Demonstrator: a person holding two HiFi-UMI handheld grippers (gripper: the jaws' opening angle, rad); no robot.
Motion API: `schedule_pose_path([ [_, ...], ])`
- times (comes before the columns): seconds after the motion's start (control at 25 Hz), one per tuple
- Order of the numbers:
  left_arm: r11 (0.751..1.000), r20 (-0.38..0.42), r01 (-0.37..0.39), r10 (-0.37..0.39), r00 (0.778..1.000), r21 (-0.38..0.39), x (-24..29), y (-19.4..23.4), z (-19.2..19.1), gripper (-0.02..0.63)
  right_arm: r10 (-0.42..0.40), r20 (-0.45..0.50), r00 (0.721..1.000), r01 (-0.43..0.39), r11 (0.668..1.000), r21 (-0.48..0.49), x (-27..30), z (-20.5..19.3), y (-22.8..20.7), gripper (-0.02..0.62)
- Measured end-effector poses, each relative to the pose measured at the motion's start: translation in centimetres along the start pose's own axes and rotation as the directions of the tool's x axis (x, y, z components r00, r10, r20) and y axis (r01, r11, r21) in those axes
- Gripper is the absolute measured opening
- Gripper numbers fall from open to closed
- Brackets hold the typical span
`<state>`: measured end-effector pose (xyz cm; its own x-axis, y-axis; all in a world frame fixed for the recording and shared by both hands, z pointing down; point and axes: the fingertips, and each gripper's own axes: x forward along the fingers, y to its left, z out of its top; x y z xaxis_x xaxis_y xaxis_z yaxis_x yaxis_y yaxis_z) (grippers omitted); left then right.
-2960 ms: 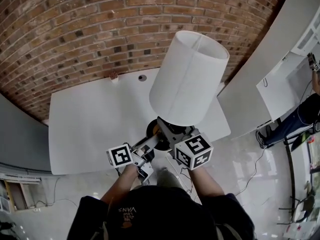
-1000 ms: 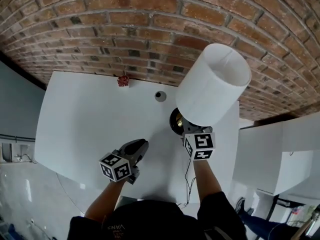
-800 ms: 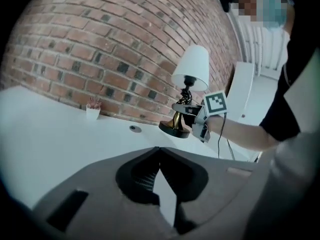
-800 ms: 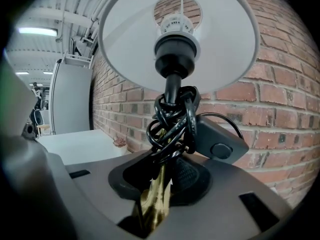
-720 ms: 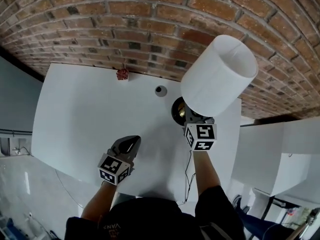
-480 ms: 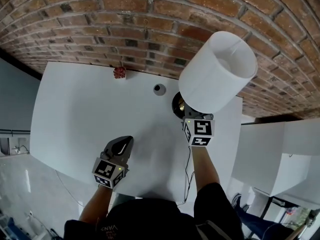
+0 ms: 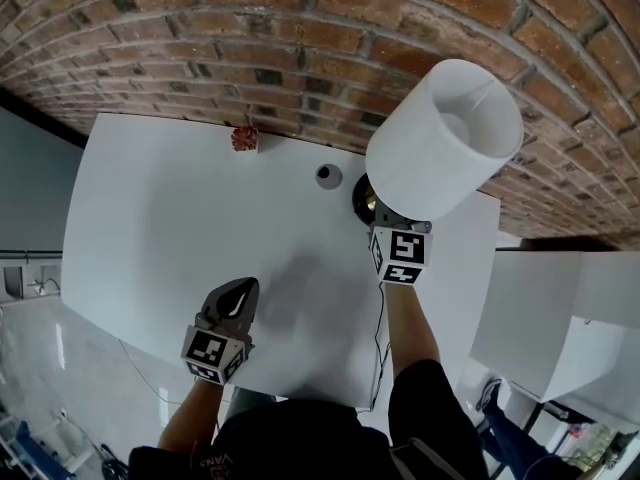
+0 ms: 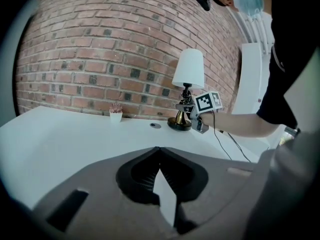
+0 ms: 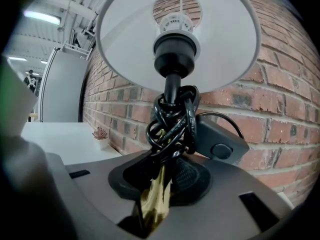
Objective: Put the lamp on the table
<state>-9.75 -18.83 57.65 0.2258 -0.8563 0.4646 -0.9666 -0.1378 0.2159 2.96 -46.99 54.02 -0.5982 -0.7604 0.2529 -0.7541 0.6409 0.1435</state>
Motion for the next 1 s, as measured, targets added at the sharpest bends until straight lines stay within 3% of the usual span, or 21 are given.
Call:
schedule_pose_path([
  [0.4, 1.000, -0.045, 0.004, -0.004, 0.999, -0.005, 0.8, 0.1, -0.9, -0.002, -0.016, 0.020, 1.000, 0.016, 1.000, 0.001, 1.4, -0.9, -0.2, 0.086],
  [1.0, 1.000, -0.004, 0.008, -0.008, 1.000, 0.006, 1.4, 0.3, -0.5, -0.002, -0.031, 0.104, 0.994, 0.030, 1.000, 0.009, 1.5, -1.2, -0.1, 0.092],
])
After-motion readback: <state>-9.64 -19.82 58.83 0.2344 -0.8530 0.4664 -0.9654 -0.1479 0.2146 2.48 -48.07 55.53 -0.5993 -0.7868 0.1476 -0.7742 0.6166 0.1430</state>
